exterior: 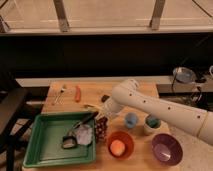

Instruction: Place grapes in purple bowl

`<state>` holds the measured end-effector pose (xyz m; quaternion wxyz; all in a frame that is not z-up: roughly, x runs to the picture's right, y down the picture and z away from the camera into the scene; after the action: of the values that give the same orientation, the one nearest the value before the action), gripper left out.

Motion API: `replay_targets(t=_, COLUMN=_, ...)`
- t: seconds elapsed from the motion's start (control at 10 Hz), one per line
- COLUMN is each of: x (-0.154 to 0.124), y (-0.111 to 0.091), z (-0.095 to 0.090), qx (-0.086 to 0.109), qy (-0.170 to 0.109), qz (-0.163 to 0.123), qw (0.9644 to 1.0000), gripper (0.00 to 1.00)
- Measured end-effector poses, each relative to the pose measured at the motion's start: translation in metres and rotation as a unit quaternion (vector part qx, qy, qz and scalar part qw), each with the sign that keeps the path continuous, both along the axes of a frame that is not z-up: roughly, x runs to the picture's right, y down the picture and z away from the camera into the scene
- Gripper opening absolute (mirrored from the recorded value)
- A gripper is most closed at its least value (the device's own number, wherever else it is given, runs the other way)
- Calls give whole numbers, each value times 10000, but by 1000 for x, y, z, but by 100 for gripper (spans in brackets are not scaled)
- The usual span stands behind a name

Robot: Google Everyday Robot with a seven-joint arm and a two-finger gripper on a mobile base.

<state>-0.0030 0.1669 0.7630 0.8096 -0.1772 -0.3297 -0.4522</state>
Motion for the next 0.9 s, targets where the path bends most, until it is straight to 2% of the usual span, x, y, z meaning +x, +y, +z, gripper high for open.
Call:
replay_targets(t=0.2, x=3, y=-5, z=-8, qx=73, qy=45, qz=68, qw=9999, gripper=0)
replay_targets(t=0.4, x=11, y=-24, z=-27, qx=208, qy=114, qz=203, qw=9995, gripper=0)
replay_targets(t=0.9, x=36, y=-83, z=-89, qx=567, qy=234, qz=659, qw=9959, gripper=0)
